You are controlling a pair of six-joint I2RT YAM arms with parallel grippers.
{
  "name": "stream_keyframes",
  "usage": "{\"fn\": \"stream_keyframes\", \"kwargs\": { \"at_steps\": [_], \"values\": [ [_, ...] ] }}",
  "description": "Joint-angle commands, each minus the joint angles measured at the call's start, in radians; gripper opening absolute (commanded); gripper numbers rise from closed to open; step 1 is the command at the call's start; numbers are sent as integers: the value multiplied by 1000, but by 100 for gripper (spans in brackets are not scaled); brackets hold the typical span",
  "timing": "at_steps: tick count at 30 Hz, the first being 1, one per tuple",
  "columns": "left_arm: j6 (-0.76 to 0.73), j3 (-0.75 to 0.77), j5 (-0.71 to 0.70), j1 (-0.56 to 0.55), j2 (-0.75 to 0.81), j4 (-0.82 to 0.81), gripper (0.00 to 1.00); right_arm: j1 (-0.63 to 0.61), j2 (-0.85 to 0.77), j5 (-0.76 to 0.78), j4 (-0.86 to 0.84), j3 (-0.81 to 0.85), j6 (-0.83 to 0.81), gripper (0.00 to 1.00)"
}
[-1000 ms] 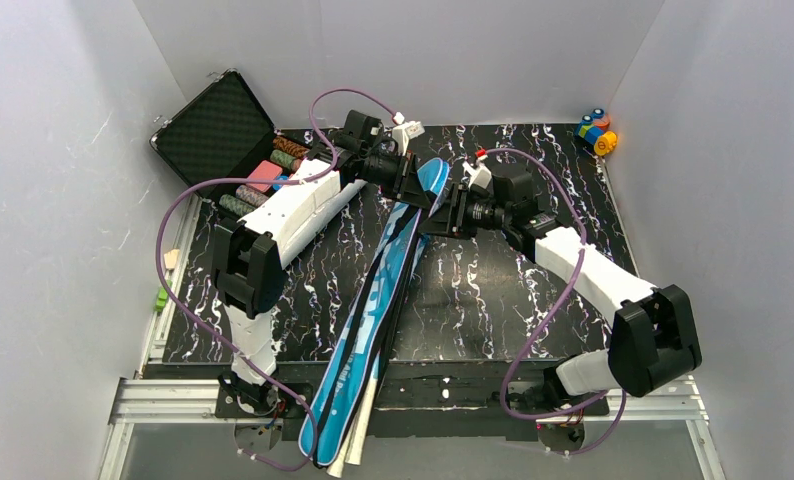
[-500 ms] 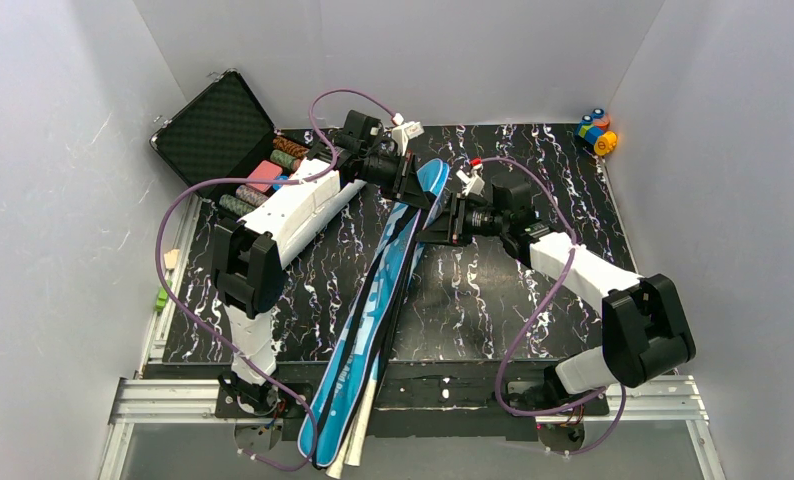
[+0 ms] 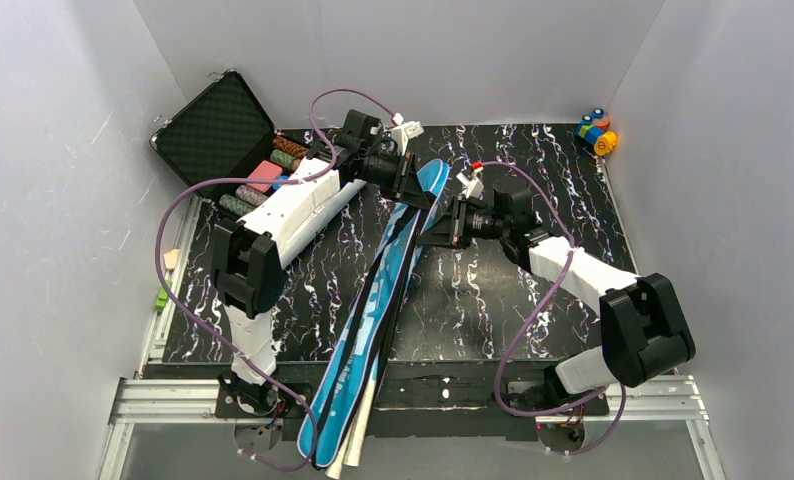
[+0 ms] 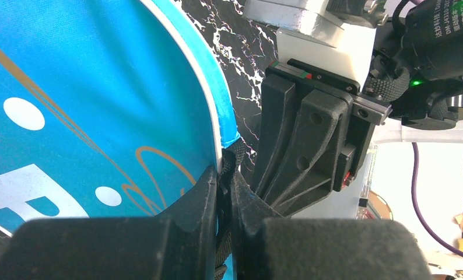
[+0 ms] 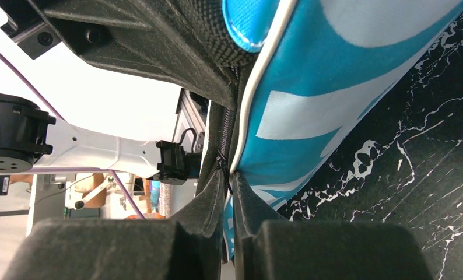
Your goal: Pack up the badminton gear
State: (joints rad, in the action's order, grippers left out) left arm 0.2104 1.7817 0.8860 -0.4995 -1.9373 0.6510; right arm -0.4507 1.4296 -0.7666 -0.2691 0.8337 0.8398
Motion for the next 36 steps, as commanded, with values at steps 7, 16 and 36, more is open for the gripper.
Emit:
{"fn": "stream_keyframes", "kwargs": {
  "at_steps": [7,16,36],
  "values": [
    [4,53,21,1,85,-16,0,1,-73,-15,-84,-48,45,1],
    [-6,54,-11,2,74,-16,0,-4,-125,-53,-151,-106,131,1],
    [-75,101,-172,1,56,-28,0,-97,-47,-165,-341,-198,592,1]
  ]
}}
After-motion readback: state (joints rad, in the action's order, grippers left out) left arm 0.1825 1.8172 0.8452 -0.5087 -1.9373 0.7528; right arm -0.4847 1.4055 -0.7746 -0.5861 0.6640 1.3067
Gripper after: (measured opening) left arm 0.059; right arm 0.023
